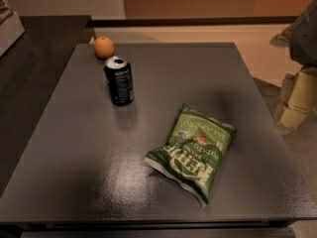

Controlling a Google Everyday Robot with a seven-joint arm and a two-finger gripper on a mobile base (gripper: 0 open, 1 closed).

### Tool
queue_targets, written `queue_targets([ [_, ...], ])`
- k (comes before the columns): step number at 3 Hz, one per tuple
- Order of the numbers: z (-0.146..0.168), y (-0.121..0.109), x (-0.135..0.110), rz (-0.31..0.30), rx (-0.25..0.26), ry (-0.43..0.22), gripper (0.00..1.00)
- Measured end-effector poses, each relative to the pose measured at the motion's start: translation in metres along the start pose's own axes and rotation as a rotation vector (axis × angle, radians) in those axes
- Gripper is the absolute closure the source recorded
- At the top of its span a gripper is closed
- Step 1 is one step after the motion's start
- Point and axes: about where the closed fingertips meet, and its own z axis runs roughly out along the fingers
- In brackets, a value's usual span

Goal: Move pepsi can near orange

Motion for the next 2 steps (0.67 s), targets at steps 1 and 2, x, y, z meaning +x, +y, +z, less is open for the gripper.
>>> queue_targets([
  [1, 0.000, 0.000, 0.000, 0.000, 0.000, 0.000, 0.00],
  [2, 0.023, -0.019, -0.030, -0.008, 0.010, -0.061, 0.00],
])
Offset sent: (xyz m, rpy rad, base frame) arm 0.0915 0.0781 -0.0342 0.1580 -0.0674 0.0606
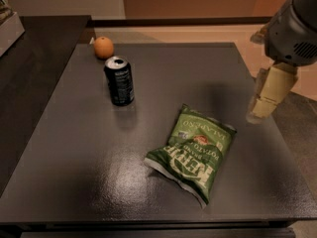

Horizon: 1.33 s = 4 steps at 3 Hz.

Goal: Move pepsi can near orange

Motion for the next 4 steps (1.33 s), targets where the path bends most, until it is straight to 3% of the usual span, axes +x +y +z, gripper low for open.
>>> queue_targets([
  [2, 0.050, -0.038, -0.065, -0.003, -0.003, -0.125, 0.00],
  [4, 0.103, -0.053, -0.122, 0.044, -0.051, -0.247, 0.00],
])
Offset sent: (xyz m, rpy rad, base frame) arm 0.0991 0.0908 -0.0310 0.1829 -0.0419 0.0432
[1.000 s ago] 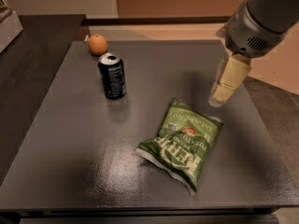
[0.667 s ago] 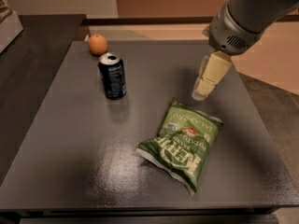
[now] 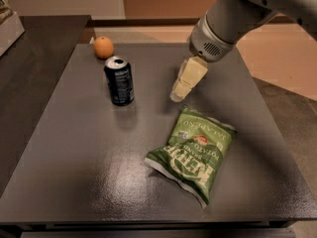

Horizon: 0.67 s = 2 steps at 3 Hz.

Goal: Move pepsi can near orange

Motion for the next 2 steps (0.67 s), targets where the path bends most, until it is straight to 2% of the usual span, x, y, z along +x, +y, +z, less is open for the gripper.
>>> queue_targets([
  [2, 0.052, -0.001, -0.052, 0.006, -0.068, -0.121, 0.00],
])
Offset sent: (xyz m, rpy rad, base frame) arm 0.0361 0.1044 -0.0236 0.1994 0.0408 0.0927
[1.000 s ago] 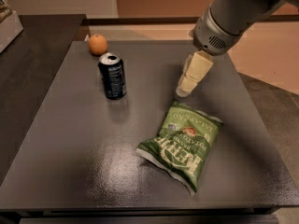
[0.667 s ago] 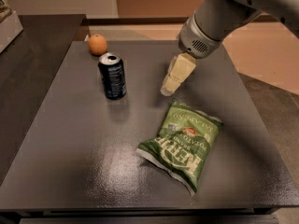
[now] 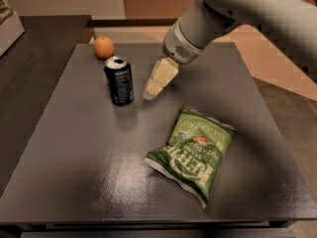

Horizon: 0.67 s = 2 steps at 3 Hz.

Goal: Move pepsi can near orange

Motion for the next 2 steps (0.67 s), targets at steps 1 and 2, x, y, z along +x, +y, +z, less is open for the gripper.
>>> queue_targets([
  [1, 0.020, 0.011, -0.023, -0.030, -0.054, -0.045, 0.00],
  [2, 0.037, 0.024, -0.042, -0.065, -0.108, -0.076, 0.00],
])
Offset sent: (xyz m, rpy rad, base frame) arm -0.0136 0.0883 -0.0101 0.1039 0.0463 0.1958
